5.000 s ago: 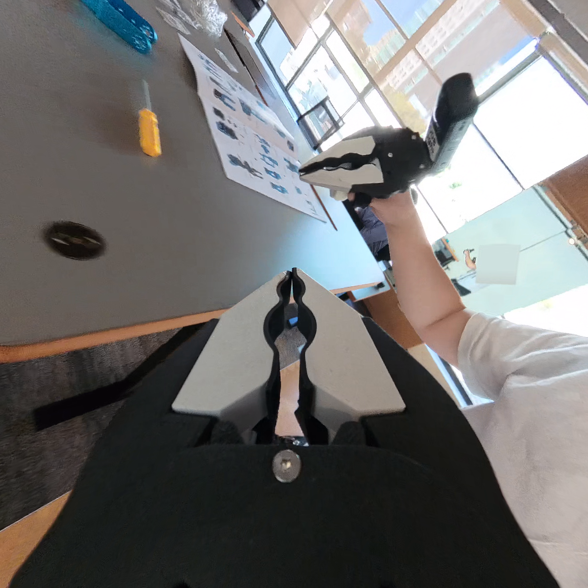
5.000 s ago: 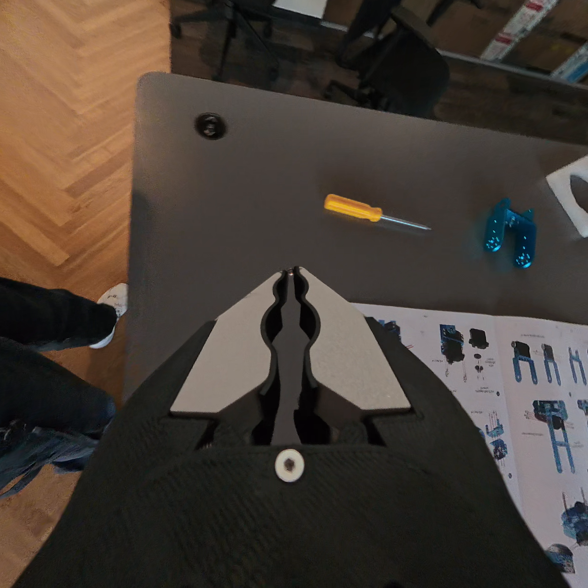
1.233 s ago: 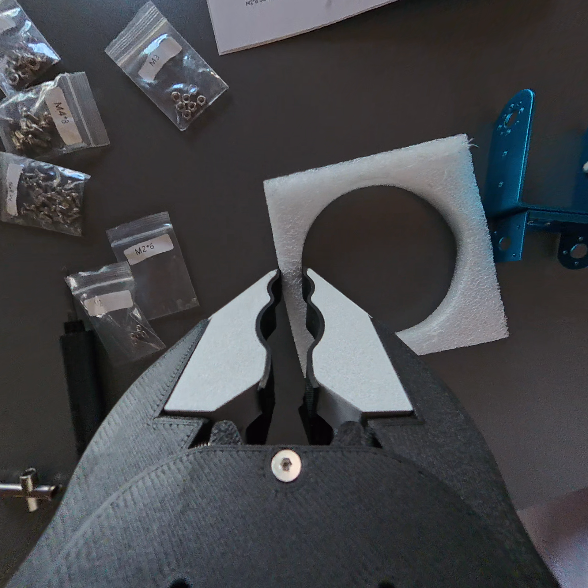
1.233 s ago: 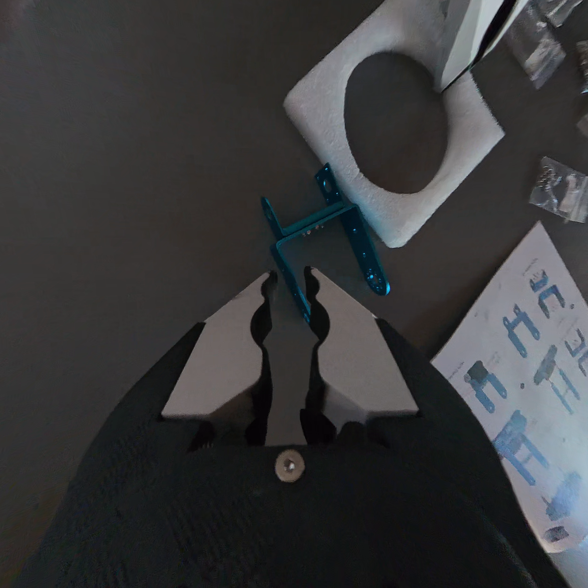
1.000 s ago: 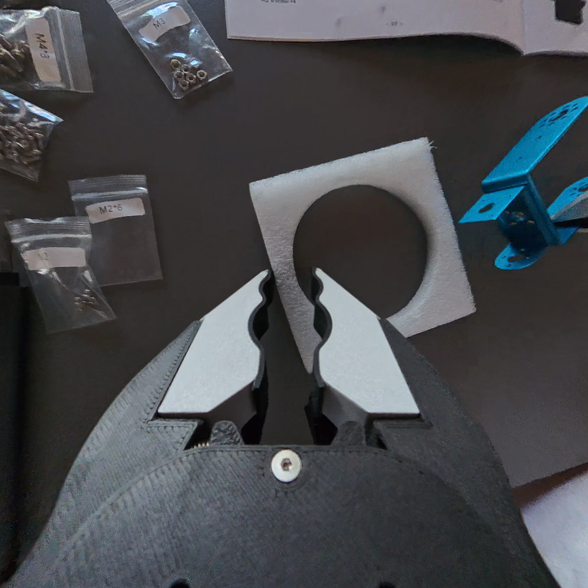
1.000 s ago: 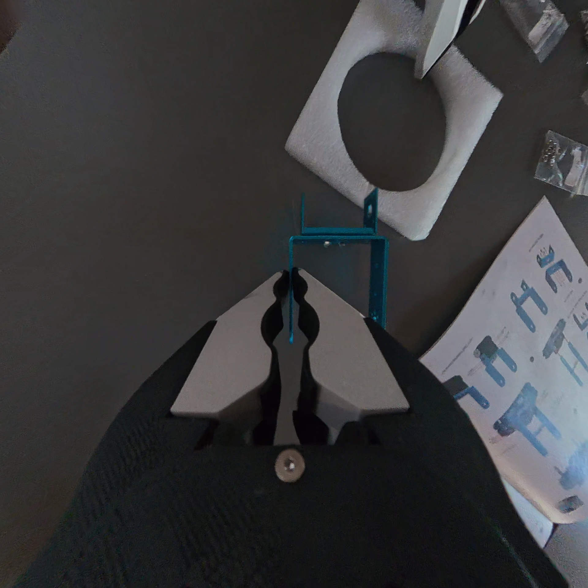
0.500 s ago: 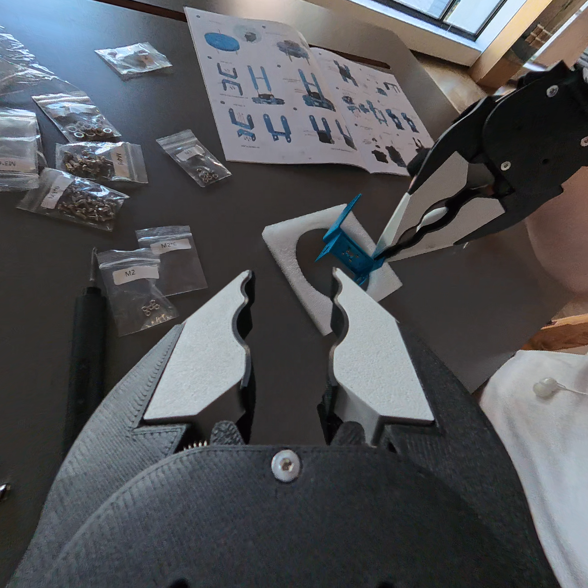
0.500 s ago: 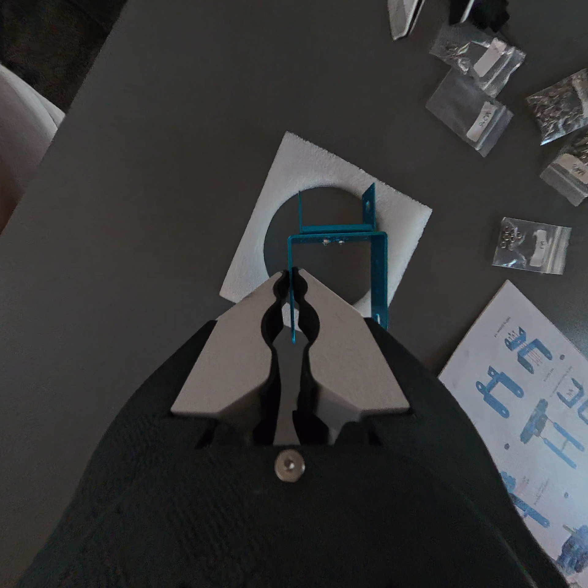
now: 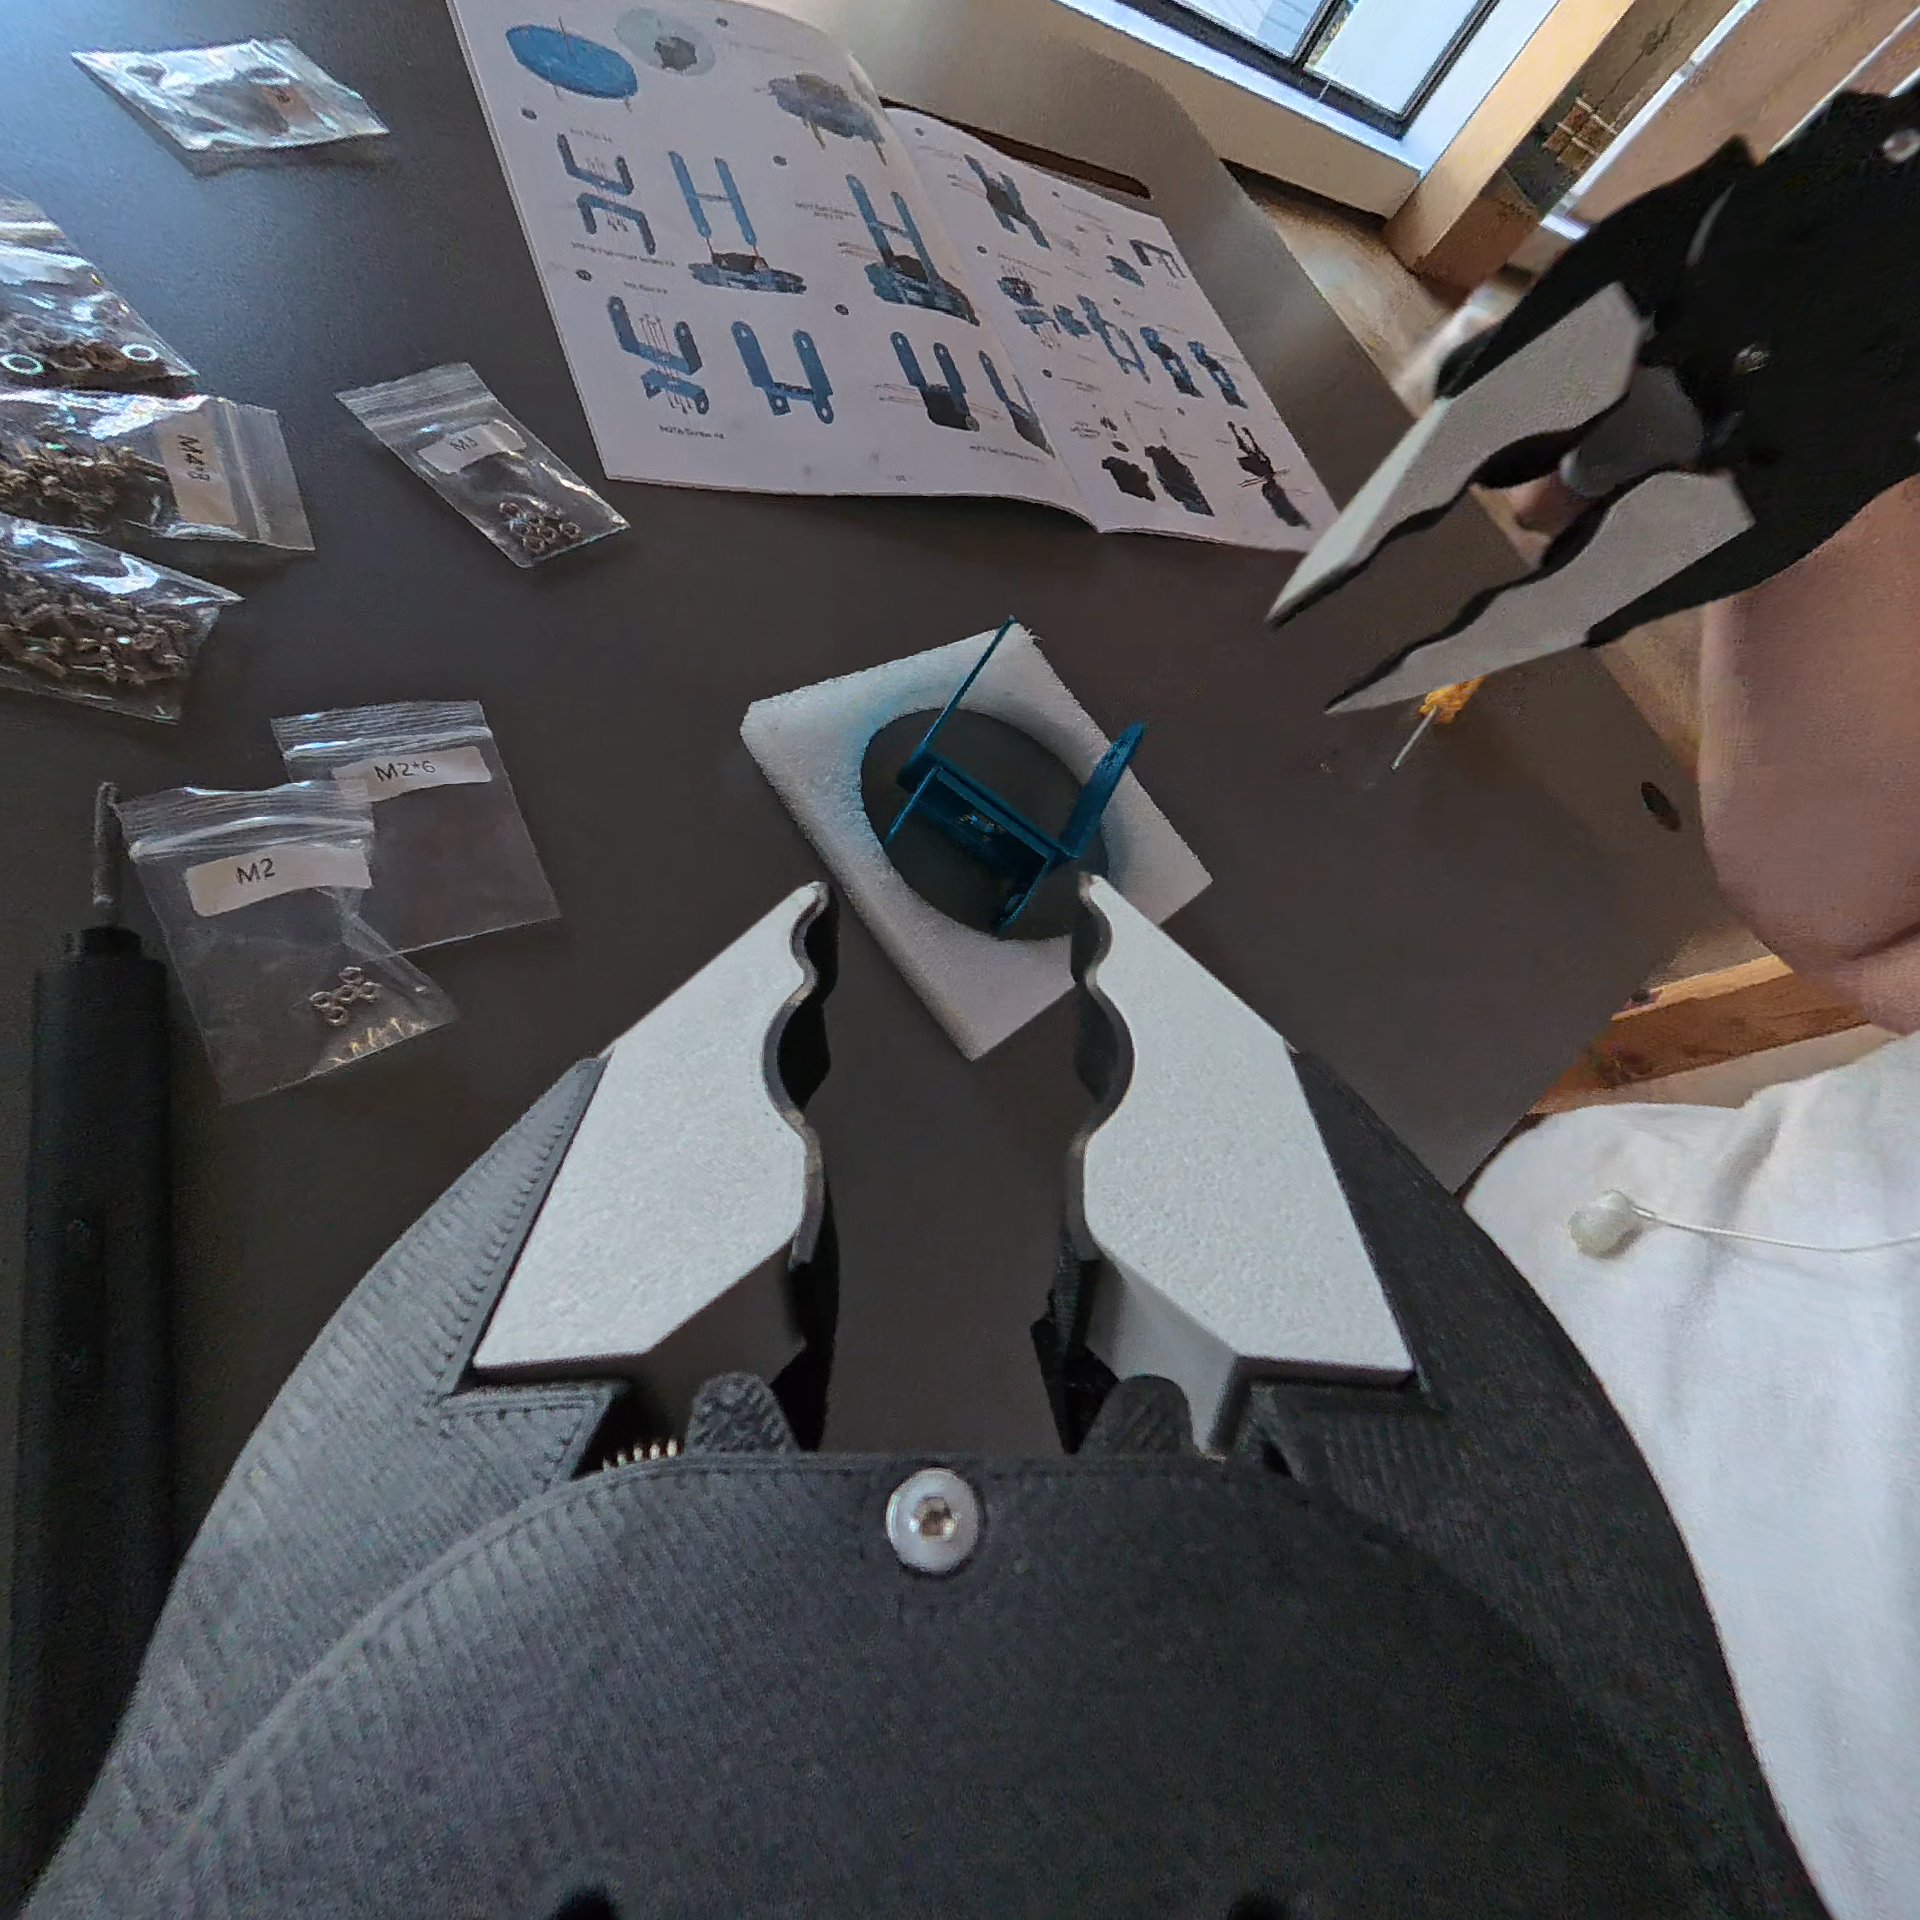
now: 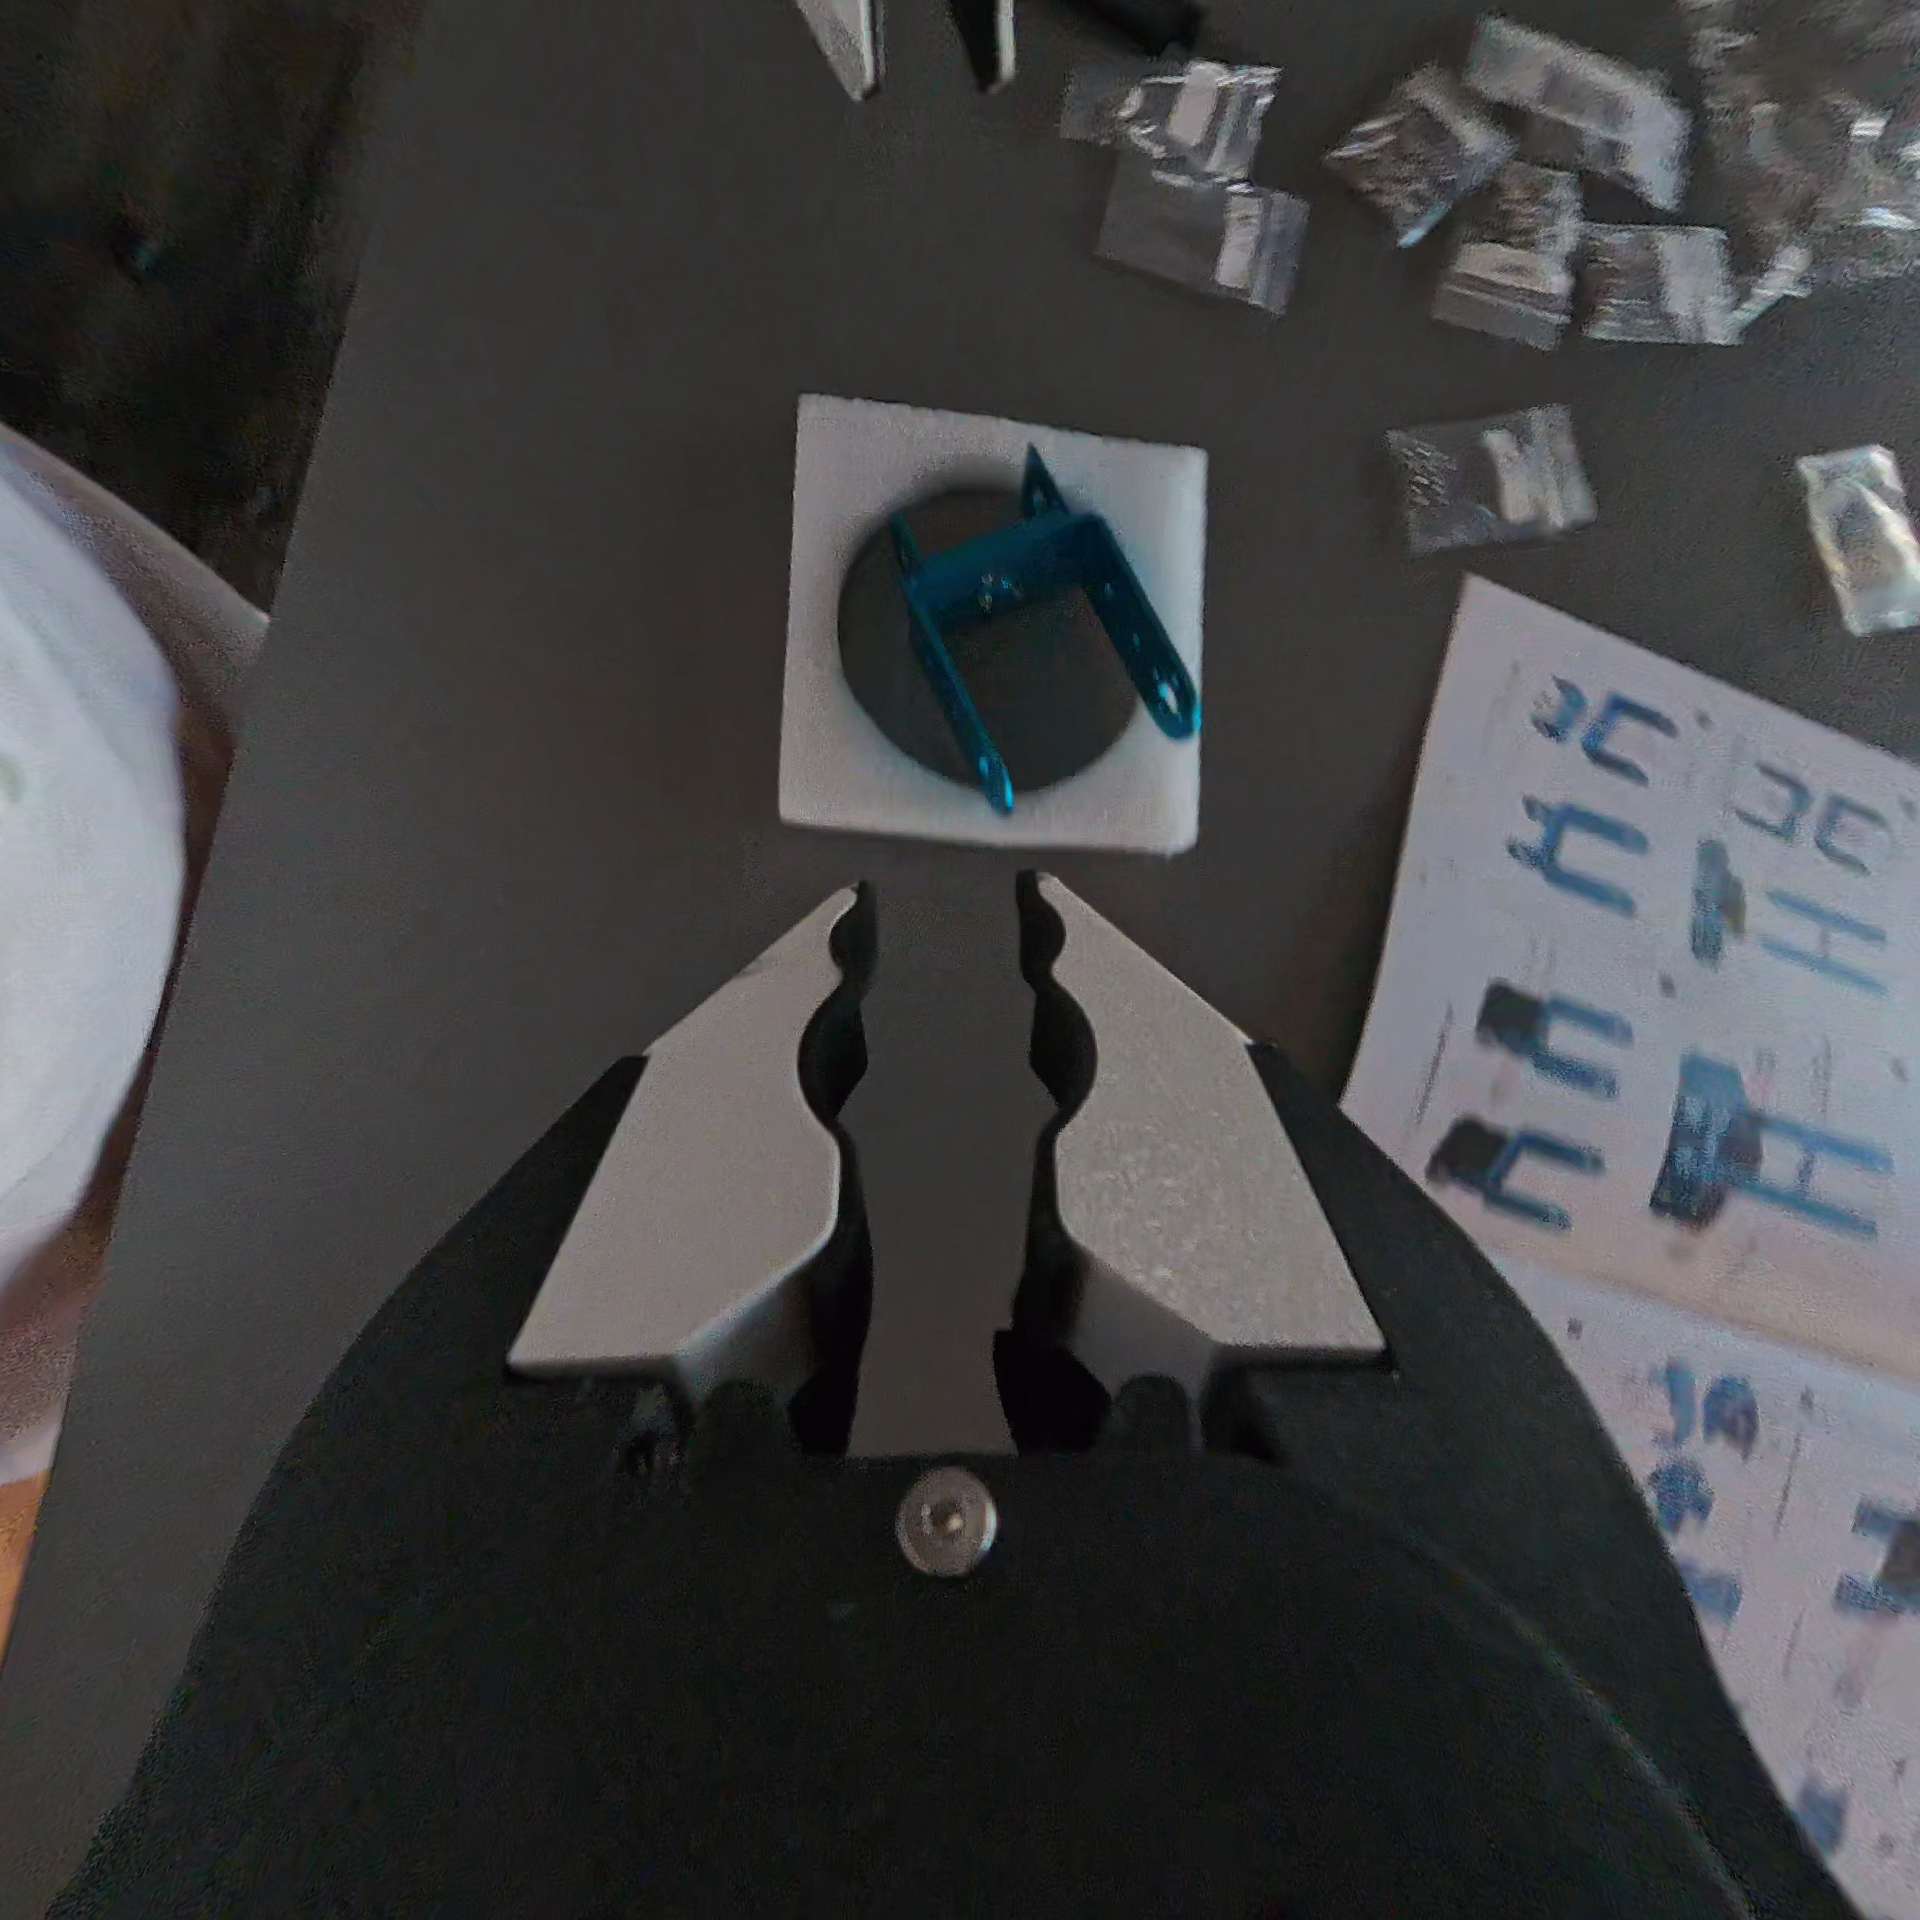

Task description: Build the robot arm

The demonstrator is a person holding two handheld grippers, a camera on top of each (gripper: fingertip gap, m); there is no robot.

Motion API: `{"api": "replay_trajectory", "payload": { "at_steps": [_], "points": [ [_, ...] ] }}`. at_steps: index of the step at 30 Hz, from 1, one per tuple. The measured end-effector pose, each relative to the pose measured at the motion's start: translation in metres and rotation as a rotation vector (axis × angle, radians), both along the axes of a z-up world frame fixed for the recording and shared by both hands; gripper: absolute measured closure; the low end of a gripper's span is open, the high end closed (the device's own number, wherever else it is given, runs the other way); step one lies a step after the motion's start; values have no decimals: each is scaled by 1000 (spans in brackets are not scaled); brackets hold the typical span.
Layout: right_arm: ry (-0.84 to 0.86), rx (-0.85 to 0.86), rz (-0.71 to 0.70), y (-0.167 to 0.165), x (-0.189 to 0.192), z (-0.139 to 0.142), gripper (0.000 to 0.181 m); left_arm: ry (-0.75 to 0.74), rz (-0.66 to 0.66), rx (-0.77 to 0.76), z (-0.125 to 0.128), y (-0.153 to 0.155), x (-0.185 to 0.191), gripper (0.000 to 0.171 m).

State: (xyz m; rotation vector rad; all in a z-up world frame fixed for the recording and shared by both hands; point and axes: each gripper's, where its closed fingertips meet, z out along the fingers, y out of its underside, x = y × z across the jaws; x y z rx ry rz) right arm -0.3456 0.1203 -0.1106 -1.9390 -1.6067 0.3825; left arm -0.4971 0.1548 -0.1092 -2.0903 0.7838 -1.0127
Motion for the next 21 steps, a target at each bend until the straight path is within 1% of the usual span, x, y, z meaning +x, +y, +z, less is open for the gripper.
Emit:
{"api": "replay_trajectory", "payload": {
  "at_steps": [1, 2, 4, 5, 7, 9, 11, 12, 16, 19, 21],
  "points": [
    [59, 22, -43, -12, 22, 6, 157, 9, 2, 20, 2, -3, -2, 128],
    [85, 18, -45, -26, 43, 4, 157, 16, 6, 38, 3, -6, -4, 128],
    [23, -62, -76, -43, 76, -18, 156, 2, 7, 53, 6, -10, -3, 130],
    [8, -104, -56, -50, 80, -27, 156, -20, -1, 47, 9, -12, 1, 132],
    [-19, -93, 5, -53, 79, -40, 162, -58, -17, 40, 15, -14, 9, 134],
    [-112, -79, 52, -51, 86, -55, 163, -52, -17, 36, 17, -13, 15, 134],
    [-148, -103, 56, -49, 91, -64, 164, -38, -15, 42, 18, -14, 20, 134],
    [-146, -136, 66, -51, 92, -66, 166, -36, -18, 43, 20, -17, 22, 134],
    [-208, -173, 92, -54, 95, -69, 169, -5, -13, 39, 21, -27, 28, 135],
    [-188, -225, 83, -55, 90, -68, 170, 15, 17, 51, 21, -35, 25, 136],
    [-184, -228, 74, -52, 89, -68, 172, 14, 35, 45, 19, -40, 23, 136]
  ]
}}
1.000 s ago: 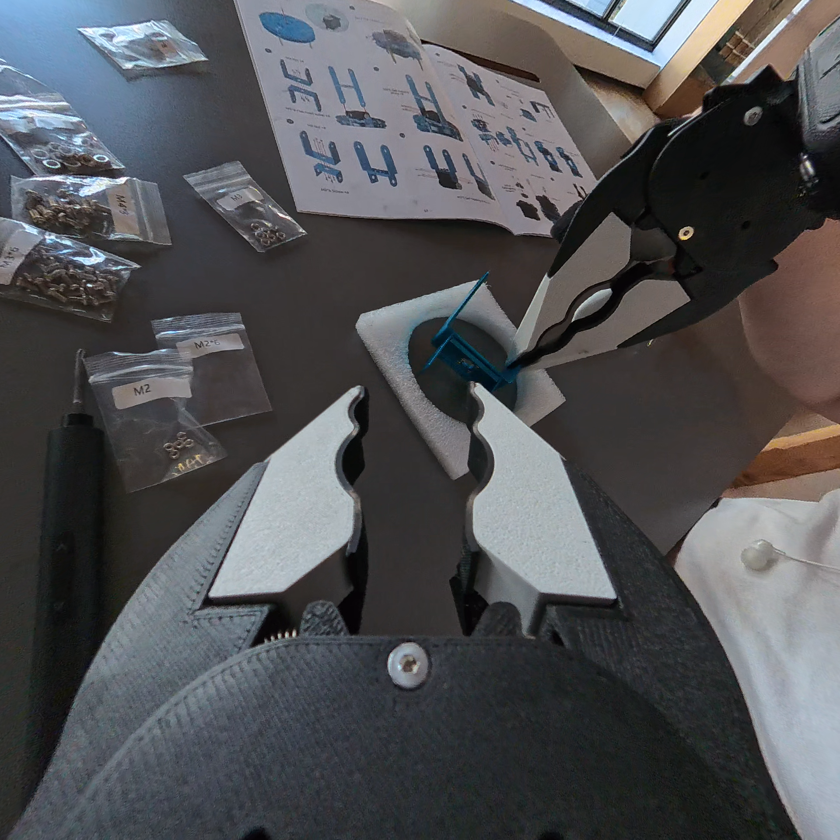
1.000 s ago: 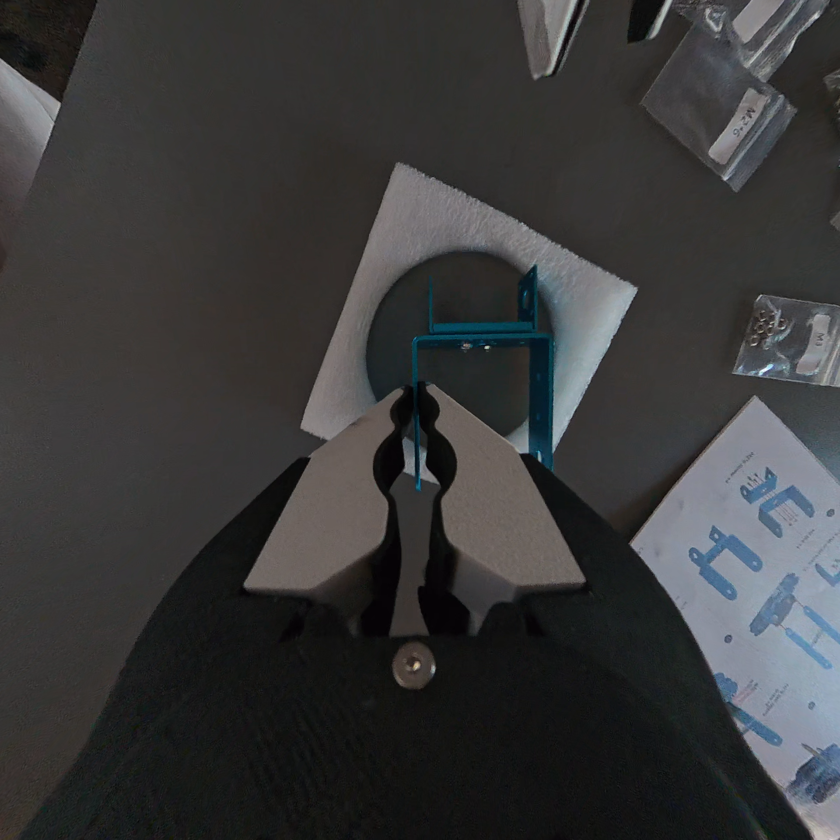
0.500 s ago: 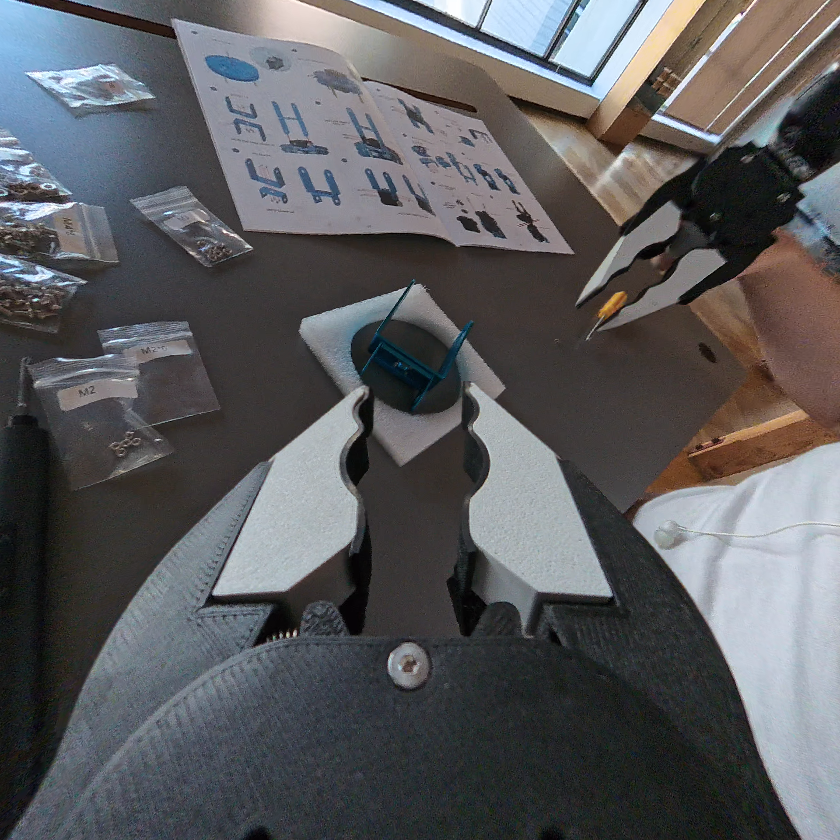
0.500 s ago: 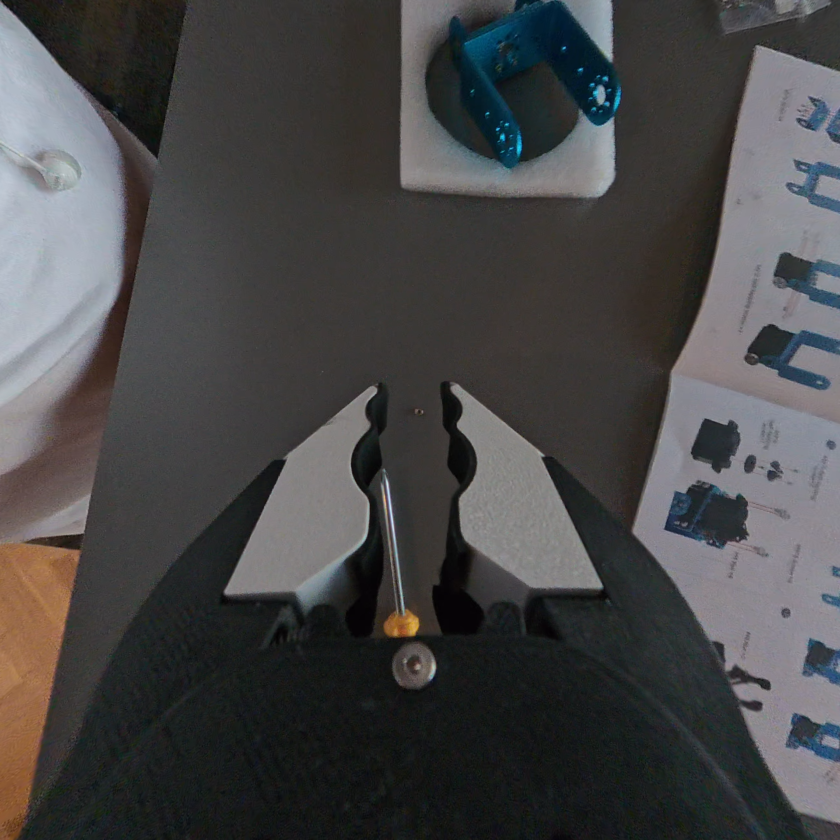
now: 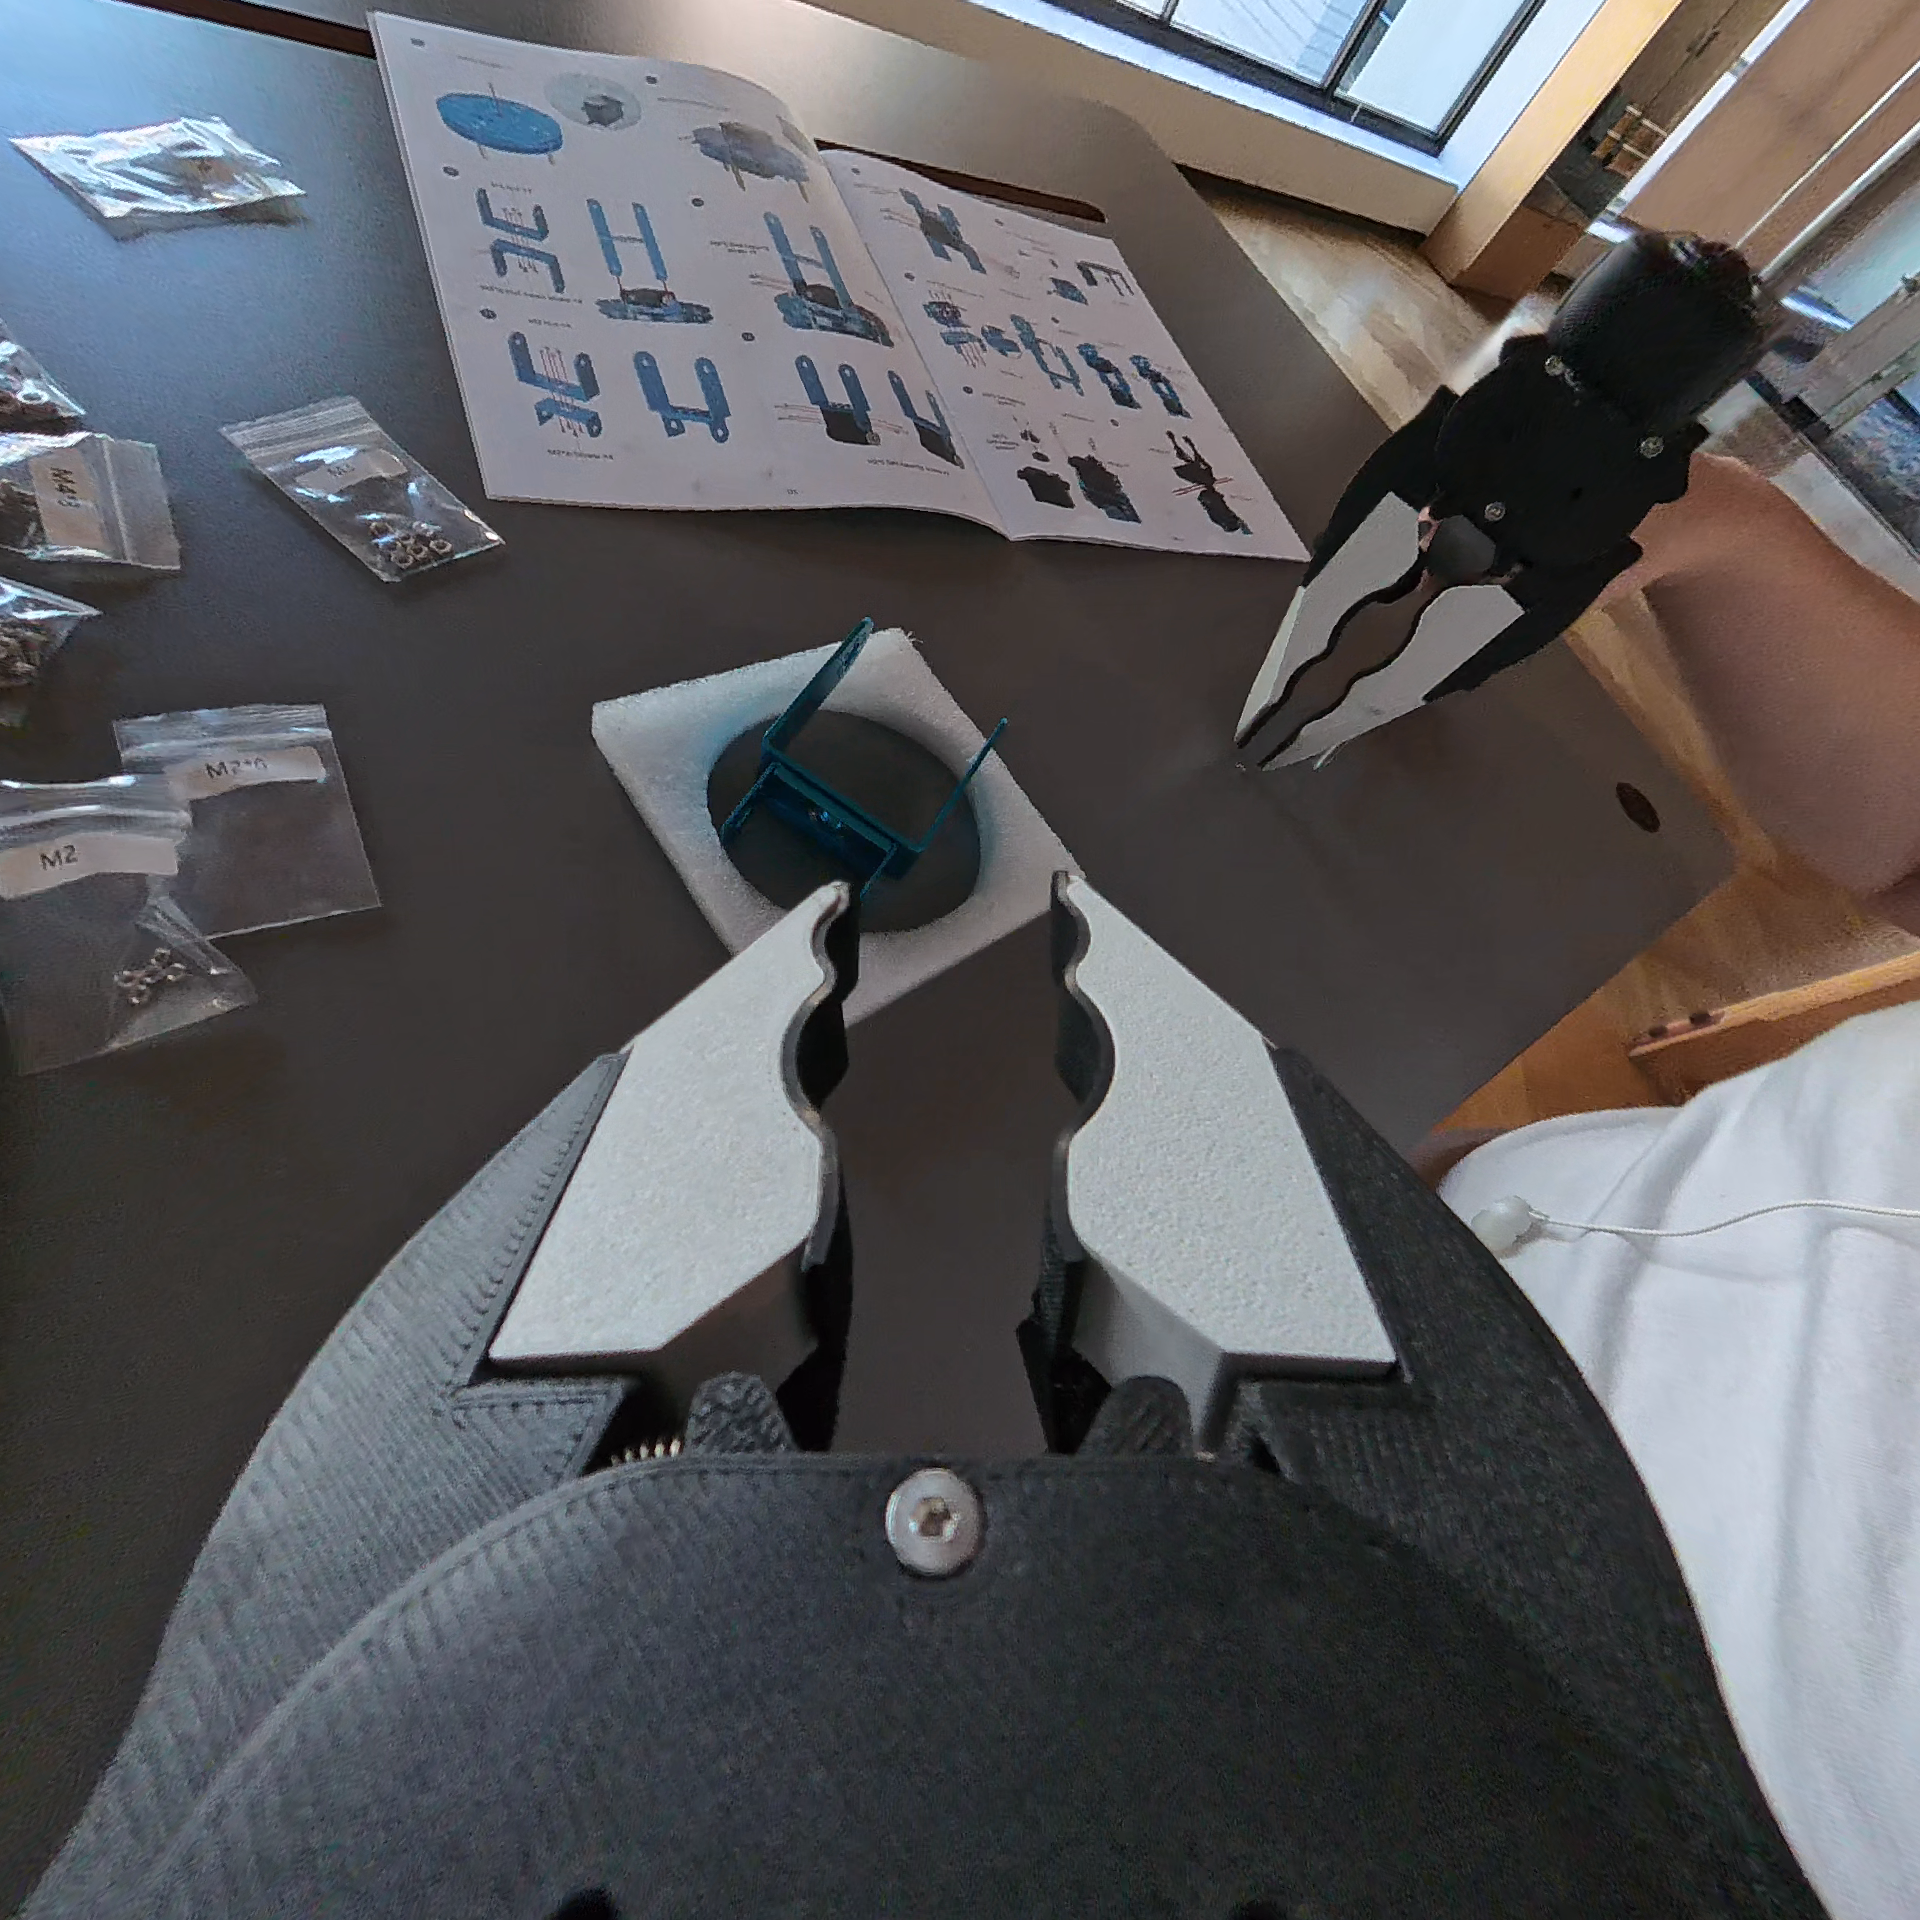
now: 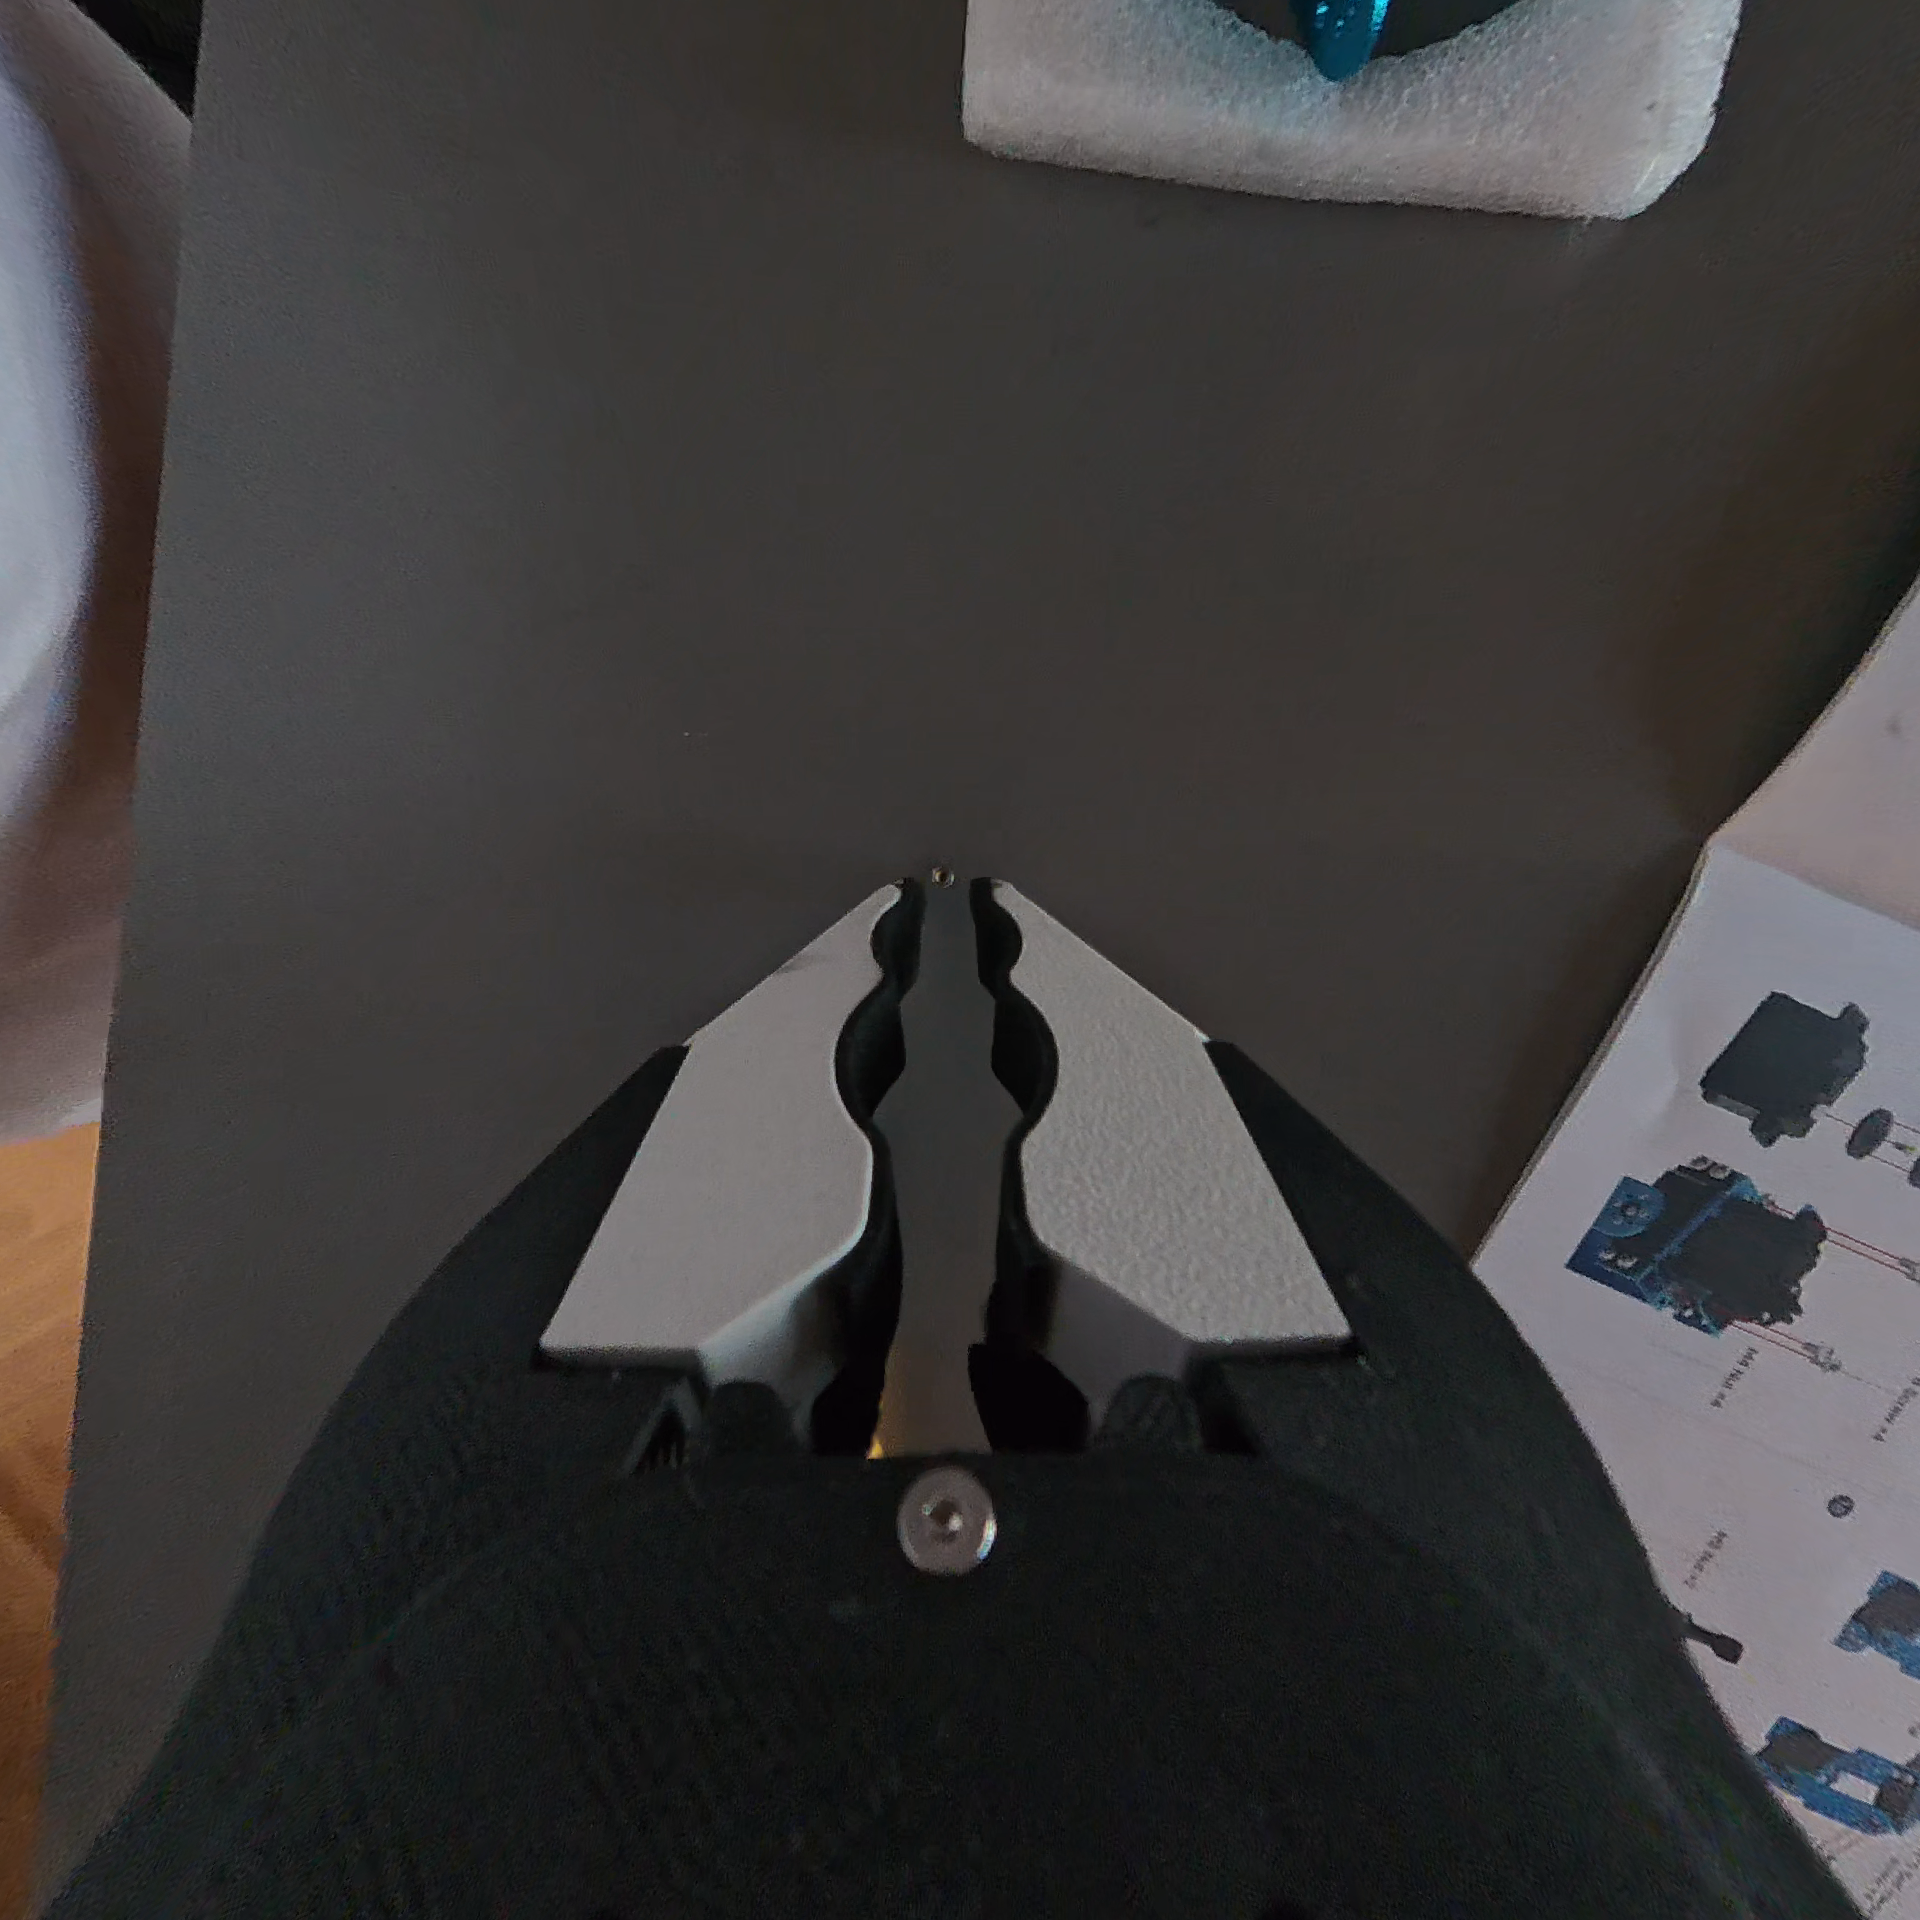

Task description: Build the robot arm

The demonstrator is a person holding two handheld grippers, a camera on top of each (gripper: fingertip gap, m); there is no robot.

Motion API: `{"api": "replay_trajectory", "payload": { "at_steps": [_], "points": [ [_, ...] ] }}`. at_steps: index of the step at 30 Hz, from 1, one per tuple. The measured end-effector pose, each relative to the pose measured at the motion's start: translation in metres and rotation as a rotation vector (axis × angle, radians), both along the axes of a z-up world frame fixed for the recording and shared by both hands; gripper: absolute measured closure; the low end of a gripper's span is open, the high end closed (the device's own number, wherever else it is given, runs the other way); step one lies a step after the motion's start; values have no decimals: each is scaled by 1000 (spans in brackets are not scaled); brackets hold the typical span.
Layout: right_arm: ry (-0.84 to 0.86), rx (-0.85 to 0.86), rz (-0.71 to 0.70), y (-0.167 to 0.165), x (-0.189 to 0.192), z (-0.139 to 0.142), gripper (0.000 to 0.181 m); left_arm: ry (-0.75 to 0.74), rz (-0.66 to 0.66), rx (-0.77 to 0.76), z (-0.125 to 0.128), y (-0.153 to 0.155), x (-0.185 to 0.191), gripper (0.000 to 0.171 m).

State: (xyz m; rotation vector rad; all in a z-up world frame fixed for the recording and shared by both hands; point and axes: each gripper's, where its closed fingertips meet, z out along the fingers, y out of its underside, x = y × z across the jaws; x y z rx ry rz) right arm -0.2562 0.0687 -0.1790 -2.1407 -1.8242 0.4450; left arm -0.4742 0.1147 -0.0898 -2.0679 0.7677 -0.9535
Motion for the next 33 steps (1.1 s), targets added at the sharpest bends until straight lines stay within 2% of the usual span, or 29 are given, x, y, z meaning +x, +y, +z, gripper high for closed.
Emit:
{"api": "replay_trajectory", "payload": {
  "at_steps": [8, 17, 23, 28, 33],
  "points": [
    [3, -3, -8, 0, -1, -5, 173, -21, 56, -14, 2, -9, -11, 137],
    [5, 36, -22, -1, -3, -5, 178, -4, 49, -21, -1, -9, -12, 138],
    [-3, 129, -44, 5, -3, -4, 179, -18, 53, -33, -3, -6, -19, 139],
    [121, 239, -62, 15, -23, 17, 180, -99, 78, -90, -3, -4, -22, 143],
    [190, 273, -11, 22, -34, 24, 181, -207, 148, -208, -9, 2, -1, 151]
  ]
}}
